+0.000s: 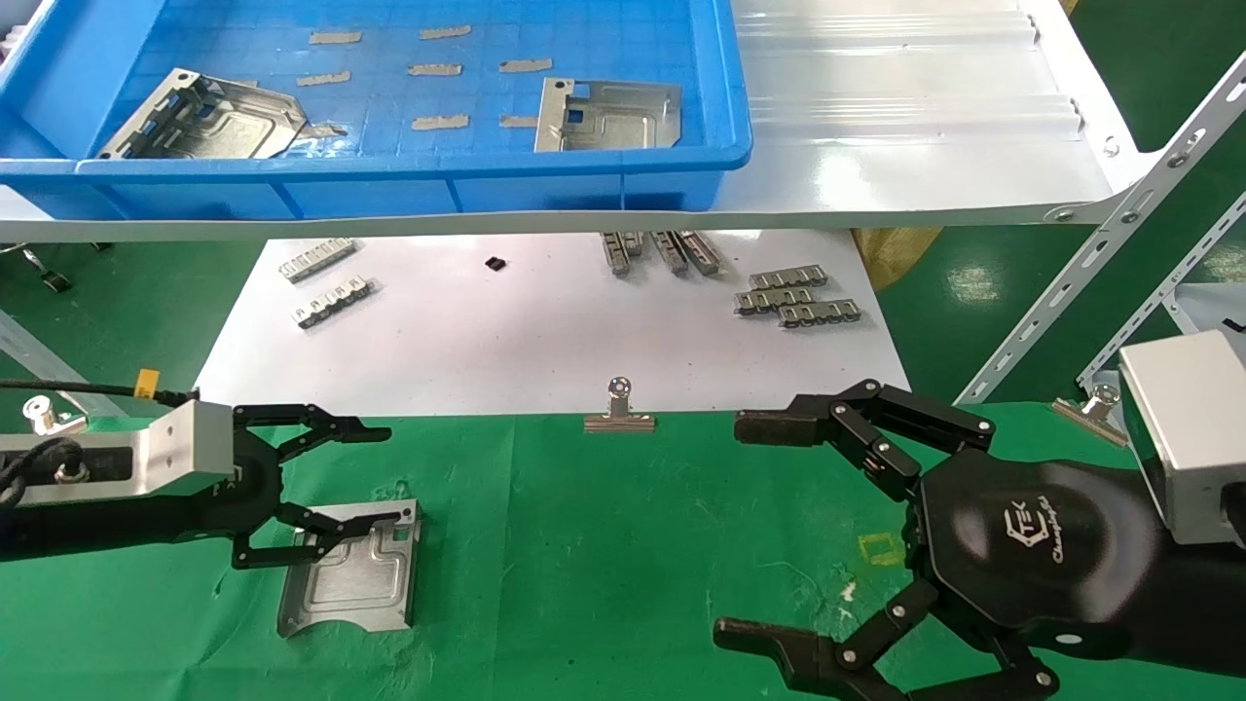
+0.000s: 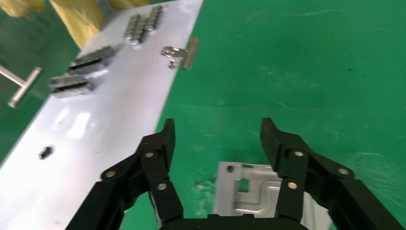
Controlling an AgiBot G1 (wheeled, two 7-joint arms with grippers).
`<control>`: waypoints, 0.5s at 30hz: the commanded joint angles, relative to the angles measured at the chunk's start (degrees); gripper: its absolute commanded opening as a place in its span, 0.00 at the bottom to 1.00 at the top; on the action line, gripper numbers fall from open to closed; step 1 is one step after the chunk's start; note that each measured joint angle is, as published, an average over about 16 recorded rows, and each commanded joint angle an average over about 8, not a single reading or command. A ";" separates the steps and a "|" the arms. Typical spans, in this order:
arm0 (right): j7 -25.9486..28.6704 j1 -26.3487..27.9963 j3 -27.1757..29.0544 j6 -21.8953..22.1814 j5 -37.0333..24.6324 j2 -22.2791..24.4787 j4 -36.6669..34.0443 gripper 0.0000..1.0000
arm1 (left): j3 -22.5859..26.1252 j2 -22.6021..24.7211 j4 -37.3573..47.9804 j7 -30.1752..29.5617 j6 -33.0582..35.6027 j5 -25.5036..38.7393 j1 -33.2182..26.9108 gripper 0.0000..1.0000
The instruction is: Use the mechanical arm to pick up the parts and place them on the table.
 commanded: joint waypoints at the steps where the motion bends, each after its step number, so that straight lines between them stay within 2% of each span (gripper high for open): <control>1: 0.00 0.00 0.00 0.00 0.00 0.00 0.00 1.00 | 0.11 -0.10 0.24 -0.76 0.09 -0.30 0.21 1.00; 7: 0.00 0.00 0.00 0.00 0.01 0.00 -0.01 1.00 | -0.48 -0.29 -1.25 -1.01 -0.16 -0.49 0.67 1.00; 15: -0.01 0.00 -0.01 0.00 0.01 0.00 -0.02 1.00 | -3.58 -1.82 -8.60 -7.09 -0.85 -3.01 4.21 1.00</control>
